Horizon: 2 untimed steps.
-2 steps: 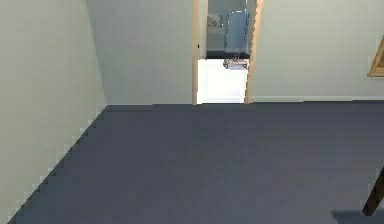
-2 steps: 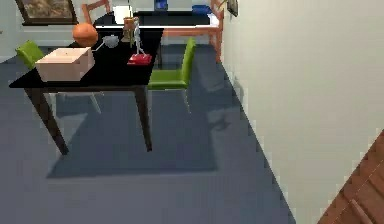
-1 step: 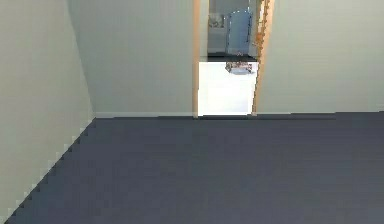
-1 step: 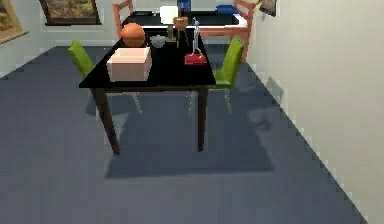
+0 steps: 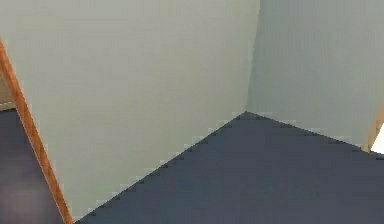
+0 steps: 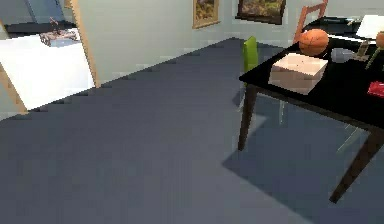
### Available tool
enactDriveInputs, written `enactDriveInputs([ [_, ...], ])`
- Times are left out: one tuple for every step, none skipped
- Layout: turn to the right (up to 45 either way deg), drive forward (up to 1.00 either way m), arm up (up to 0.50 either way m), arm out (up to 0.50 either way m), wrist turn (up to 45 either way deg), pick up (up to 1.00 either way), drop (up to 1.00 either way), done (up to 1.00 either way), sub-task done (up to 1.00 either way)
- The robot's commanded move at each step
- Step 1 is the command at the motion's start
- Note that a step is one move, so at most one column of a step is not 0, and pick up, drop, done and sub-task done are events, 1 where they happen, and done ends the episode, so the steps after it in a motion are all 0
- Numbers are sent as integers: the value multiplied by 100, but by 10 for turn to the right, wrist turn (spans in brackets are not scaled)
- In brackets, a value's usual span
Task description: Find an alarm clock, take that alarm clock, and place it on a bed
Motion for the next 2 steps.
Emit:
enactDriveInputs([
  [-120, 0, 0, 0, 0, 0, 0, 0, 0],
  [0, 45, 0, 0, 0, 0, 0, 0, 0],
])
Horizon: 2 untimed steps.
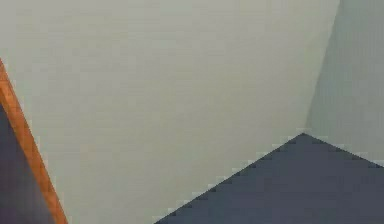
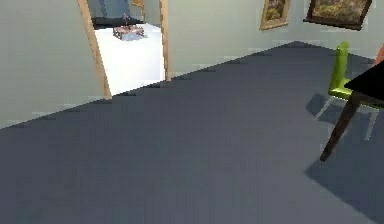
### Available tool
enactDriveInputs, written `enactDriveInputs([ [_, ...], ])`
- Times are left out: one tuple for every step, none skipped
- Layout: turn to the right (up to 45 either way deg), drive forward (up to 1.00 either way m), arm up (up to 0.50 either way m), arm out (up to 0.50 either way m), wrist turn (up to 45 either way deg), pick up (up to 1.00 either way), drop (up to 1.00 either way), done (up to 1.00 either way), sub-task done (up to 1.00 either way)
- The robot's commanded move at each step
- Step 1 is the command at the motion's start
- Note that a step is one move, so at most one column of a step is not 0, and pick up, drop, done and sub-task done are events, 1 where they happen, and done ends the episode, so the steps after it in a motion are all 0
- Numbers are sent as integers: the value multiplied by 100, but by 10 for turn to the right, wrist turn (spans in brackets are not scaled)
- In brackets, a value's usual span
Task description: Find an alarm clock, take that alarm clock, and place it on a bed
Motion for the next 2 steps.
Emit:
enactDriveInputs([
  [-450, 0, 0, 0, 0, 0, 0, 0, 0],
  [-270, 0, 0, 0, 0, 0, 0, 0, 0],
])
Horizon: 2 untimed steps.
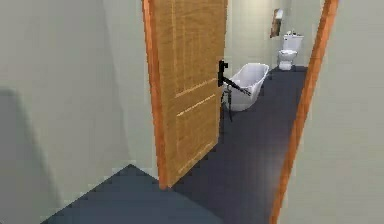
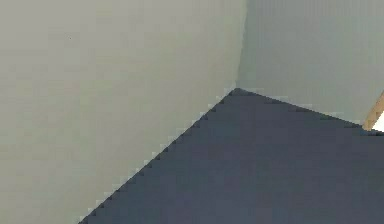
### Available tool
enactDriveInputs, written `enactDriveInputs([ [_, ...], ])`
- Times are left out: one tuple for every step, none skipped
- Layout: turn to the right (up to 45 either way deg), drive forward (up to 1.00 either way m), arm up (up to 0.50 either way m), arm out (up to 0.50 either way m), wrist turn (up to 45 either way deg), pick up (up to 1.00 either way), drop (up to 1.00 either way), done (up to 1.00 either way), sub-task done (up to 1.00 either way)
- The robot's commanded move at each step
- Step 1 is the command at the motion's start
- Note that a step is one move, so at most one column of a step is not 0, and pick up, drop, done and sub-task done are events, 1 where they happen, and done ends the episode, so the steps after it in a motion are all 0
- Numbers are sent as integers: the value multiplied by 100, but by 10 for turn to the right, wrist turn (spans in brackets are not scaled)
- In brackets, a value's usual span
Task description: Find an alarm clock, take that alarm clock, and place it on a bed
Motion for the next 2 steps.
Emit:
enactDriveInputs([
  [0, 95, 0, 0, 0, 0, 0, 0, 0],
  [330, 0, 0, 0, 0, 0, 0, 0, 0],
])
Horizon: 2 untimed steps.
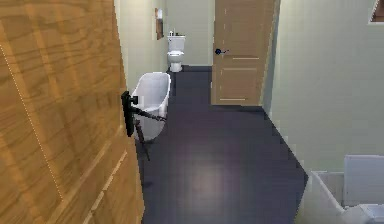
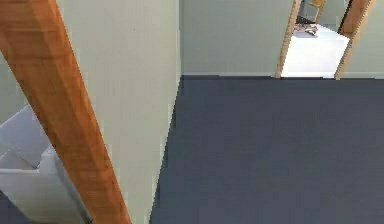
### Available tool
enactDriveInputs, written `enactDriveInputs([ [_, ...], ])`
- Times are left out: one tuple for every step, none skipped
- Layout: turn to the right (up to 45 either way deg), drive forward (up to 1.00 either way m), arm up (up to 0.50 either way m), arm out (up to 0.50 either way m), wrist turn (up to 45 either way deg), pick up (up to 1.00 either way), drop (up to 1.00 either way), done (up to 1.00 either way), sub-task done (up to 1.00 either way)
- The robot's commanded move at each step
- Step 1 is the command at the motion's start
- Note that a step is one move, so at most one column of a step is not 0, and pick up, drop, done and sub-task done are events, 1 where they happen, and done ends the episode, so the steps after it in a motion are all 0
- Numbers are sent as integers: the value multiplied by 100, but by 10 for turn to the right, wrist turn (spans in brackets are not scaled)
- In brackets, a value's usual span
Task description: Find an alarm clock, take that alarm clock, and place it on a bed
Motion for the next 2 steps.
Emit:
enactDriveInputs([
  [0, 100, 0, 0, 0, 0, 0, 0, 0],
  [30, 0, 0, 0, 0, 0, 0, 0, 0],
])
